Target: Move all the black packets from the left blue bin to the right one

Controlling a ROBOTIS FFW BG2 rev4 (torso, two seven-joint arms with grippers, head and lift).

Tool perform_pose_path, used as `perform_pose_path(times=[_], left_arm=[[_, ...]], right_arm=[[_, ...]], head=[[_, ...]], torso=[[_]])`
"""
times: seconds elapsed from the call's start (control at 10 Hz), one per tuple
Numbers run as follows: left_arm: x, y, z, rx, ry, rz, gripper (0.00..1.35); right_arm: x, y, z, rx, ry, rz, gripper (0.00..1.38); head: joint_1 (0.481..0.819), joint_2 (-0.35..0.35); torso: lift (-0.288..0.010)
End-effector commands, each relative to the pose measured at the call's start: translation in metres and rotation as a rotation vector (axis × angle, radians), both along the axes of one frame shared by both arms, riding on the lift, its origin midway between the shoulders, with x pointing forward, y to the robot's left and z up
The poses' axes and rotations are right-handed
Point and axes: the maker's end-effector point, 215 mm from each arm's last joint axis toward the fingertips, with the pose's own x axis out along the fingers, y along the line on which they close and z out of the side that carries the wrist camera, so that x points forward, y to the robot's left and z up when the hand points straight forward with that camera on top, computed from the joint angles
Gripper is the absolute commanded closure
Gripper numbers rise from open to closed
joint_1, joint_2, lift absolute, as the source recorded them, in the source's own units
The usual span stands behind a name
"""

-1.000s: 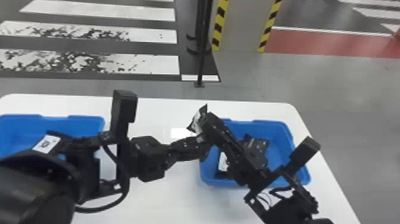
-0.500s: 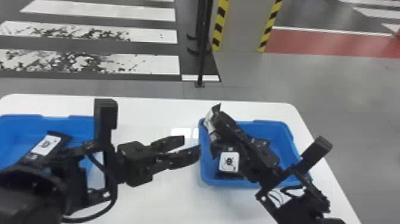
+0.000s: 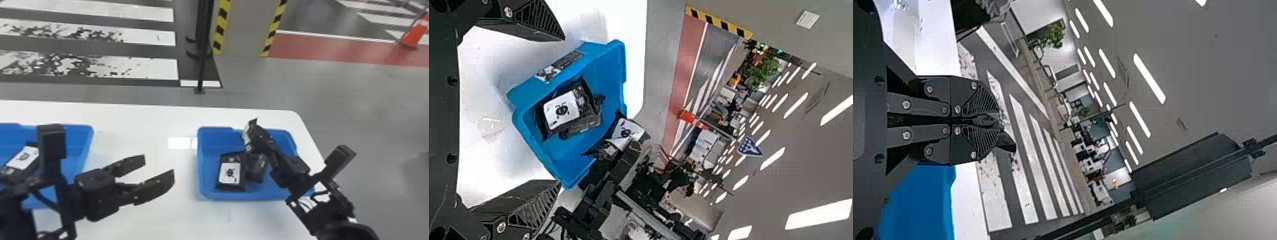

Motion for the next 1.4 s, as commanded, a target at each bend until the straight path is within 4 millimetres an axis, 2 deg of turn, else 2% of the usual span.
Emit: perform_pose_path(times=[0.0,0.1,0.2,0.3,0.4,0.5,0.6,0.7,0.9,1.1,1.2,1.3], left_arm=[[0.004,0.025,-0.002,0.006,-0.003,0.054,0.12],[0.007,0.039,0.000,0.010,-0.010,0.086,0.12],[0.009,0.051,0.000,0.014,-0.013,0.111,0.12],[0.013,0.066,0.002,0.025,-0.022,0.141,0.12],[0.019,0.086,0.004,0.042,-0.035,0.184,0.12],[0.025,0.107,0.008,0.063,-0.052,0.226,0.12],[0.031,0.129,0.012,0.090,-0.068,0.268,0.12],[0.038,0.159,0.016,0.120,-0.083,0.327,0.12],[0.052,0.226,0.025,0.208,-0.106,0.457,0.12],[0.065,0.268,0.031,0.291,-0.108,0.543,0.12],[0.073,0.292,0.027,0.336,-0.089,0.595,0.11],[0.075,0.313,0.014,0.375,-0.033,0.635,0.11]], right_arm=[[0.011,-0.033,-0.029,-0.051,0.049,-0.068,1.27],[0.012,-0.053,-0.045,-0.065,0.081,-0.113,1.06],[0.010,-0.069,-0.057,-0.063,0.105,-0.141,0.79],[0.005,-0.086,-0.055,-0.085,0.096,-0.173,0.41],[-0.006,-0.099,-0.043,-0.144,0.057,-0.209,0.14],[-0.023,-0.101,-0.028,-0.184,0.015,-0.229,0.08],[-0.040,-0.099,-0.011,-0.232,-0.031,-0.247,0.12],[-0.061,-0.097,-0.001,-0.264,-0.053,-0.283,0.13],[-0.105,-0.091,0.000,-0.271,-0.032,-0.325,0.14],[-0.138,-0.084,0.000,-0.298,0.002,-0.325,0.14],[-0.153,-0.084,0.010,-0.339,0.006,-0.344,0.14],[-0.163,-0.085,0.008,-0.342,0.026,-0.357,0.14]], head=[[0.695,-0.213],[0.695,-0.218],[0.695,-0.222],[0.695,-0.226],[0.695,-0.231],[0.695,-0.232],[0.695,-0.227],[0.695,-0.205],[0.695,-0.130],[0.695,-0.059],[0.695,-0.016],[0.695,0.019]], torso=[[-0.146],[-0.146],[-0.146],[-0.146],[-0.146],[-0.146],[-0.146],[-0.146],[-0.146],[-0.146],[-0.146],[-0.146]])
